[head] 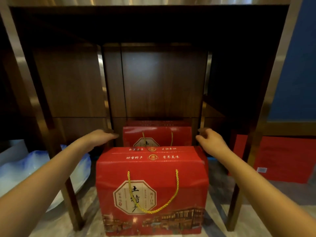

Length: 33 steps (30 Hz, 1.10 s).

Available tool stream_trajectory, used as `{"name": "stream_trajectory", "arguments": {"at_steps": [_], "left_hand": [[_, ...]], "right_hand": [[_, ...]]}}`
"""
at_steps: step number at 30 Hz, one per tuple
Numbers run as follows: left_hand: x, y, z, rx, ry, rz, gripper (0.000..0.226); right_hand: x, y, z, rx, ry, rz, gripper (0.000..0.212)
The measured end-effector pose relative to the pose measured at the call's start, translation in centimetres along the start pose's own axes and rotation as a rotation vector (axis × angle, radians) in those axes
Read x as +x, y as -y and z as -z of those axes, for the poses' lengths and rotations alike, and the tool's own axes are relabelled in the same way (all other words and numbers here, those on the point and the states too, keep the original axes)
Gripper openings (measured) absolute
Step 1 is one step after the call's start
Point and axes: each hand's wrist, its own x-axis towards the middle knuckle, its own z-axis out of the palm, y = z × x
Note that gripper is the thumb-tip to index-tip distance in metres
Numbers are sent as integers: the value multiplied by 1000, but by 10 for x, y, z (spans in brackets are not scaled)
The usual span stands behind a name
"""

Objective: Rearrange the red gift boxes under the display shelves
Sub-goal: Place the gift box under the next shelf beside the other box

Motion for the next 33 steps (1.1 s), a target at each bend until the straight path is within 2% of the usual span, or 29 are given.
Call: {"name": "stream_trajectory", "arguments": {"at_steps": [6, 11, 16, 22, 25, 33], "left_hand": [[50, -24, -6, 468, 172, -132, 54], [101, -31, -13, 587, 229, -250, 75], [129, -25, -34, 558, 243, -284, 71], [146, -14, -41, 605, 93, -333, 76], [148, -16, -44, 584, 9, -345, 65], [136, -14, -46, 417, -46, -293, 50]], "right_hand": [[80, 2, -18, -377, 260, -1, 67], [128, -10, -32, -452, 311, 116, 73], [137, -7, -55, -448, 336, 146, 54], [139, -23, -62, -435, 179, 197, 60], [139, -29, -64, -340, 193, 185, 65], [125, -23, -64, -243, 100, 161, 57]]}}
